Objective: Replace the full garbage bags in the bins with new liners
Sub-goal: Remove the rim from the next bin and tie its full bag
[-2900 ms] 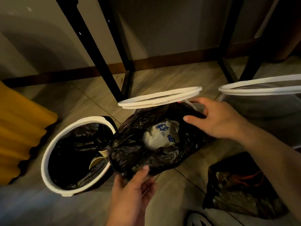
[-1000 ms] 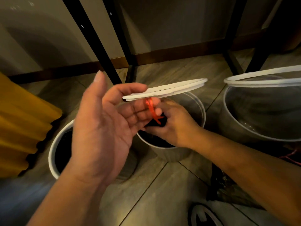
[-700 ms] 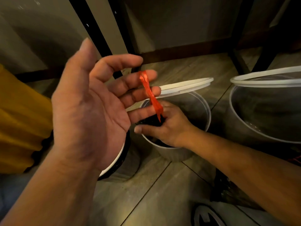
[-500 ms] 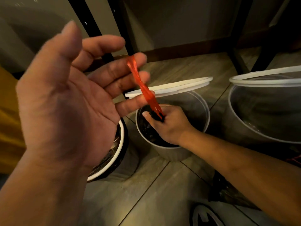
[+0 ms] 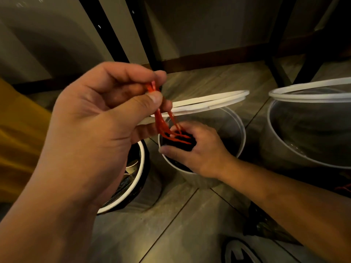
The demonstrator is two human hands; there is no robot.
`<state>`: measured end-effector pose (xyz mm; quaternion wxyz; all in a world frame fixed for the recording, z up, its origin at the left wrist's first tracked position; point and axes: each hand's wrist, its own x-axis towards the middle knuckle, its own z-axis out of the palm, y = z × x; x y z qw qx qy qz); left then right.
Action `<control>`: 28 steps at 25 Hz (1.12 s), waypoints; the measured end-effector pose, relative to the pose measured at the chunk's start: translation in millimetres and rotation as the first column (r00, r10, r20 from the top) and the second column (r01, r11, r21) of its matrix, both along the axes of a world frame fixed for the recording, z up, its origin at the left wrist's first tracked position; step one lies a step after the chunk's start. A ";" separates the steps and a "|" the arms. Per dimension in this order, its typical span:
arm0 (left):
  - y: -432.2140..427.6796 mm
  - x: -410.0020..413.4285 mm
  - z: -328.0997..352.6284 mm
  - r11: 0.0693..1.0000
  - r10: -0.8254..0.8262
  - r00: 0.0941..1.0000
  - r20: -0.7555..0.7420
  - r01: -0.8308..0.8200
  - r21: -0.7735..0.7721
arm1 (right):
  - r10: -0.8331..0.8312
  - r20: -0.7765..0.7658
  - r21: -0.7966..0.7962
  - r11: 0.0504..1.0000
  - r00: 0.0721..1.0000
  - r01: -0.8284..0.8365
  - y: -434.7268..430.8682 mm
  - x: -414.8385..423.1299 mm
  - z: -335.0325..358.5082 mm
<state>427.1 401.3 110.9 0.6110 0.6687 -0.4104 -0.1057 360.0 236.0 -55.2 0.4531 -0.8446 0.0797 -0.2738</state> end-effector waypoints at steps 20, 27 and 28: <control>13.1 -19.7 -15.6 0.983 -0.182 0.970 -0.159 0.177 -0.043 | 0.193 0.233 0.101 0.970 0.953 -0.221 7.9 -51.9 66.0; 24.8 -20.1 -20.8 0.990 0.118 0.993 0.031 -0.120 0.078 | 0.171 0.248 0.381 0.888 0.954 -0.258 -6.2 -62.4 95.8; 29.7 -19.2 -23.0 0.978 0.185 0.983 0.003 -0.185 0.098 | 0.107 0.290 0.447 0.863 0.951 -0.234 -15.8 -65.2 100.9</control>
